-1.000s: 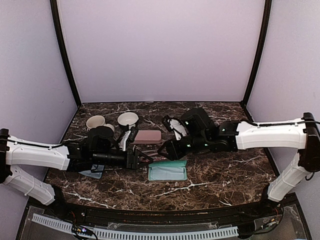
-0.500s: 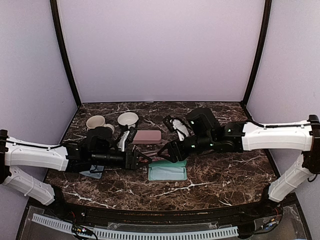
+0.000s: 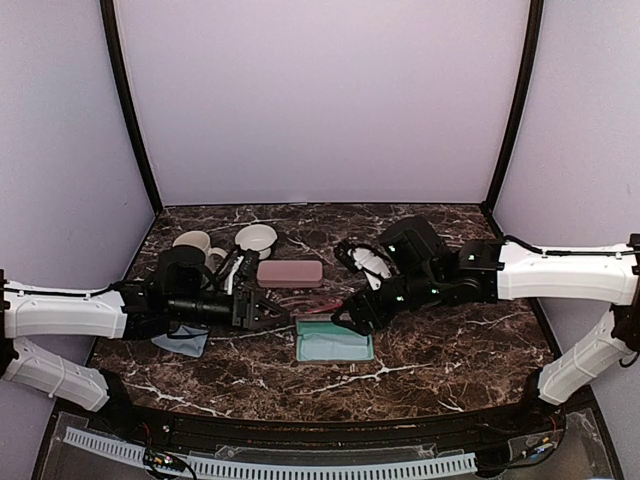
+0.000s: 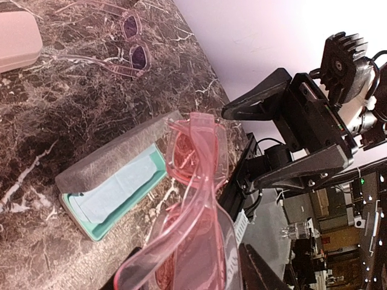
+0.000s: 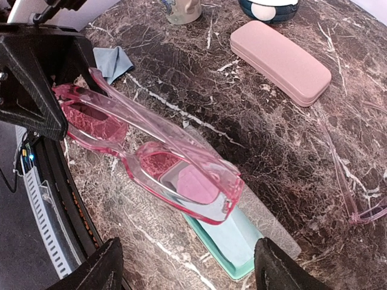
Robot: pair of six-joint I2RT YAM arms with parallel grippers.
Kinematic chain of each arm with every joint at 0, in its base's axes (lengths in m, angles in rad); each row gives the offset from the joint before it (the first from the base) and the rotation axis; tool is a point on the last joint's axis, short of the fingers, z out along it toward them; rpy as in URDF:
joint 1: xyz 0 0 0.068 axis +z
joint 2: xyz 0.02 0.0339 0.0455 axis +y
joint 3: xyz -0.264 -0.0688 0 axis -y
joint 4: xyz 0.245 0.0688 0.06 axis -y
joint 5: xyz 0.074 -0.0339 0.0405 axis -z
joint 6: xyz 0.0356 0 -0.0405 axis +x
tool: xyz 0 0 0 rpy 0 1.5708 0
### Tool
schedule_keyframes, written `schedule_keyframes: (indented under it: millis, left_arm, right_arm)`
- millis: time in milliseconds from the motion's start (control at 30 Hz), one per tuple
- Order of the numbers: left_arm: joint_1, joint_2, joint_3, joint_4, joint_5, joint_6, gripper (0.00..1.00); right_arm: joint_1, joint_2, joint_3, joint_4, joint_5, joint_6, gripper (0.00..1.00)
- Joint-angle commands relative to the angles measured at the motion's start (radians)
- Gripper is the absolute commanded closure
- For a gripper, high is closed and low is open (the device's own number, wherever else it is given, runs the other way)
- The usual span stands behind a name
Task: Organize the sunglasses
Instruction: Fold the left temple of the sunglasses with the sunglasses, then pass from the left arm to the right
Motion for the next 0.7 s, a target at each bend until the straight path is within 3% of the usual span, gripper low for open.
schedule_keyframes:
  millis: [0, 367, 667]
  left_arm:
    - [0.024, -0.035, -0.023, 0.013, 0.129, -0.031, 1.00]
    - [0.038, 0.008, 0.001, 0.007, 0.241, -0.061, 1.00]
    - [0.037, 0.081, 0.001, 0.127, 0.361, -0.170, 1.00]
  right_arm:
    - [0.007, -0.025, 0.024, -0.038, -0.026, -0.080, 0.24]
    - [0.032, 0.018, 0.086, -0.107, -0.087, -0.161, 0.18]
    - [0.102, 0.102, 0.188, -0.163, -0.040, -0.236, 0.16]
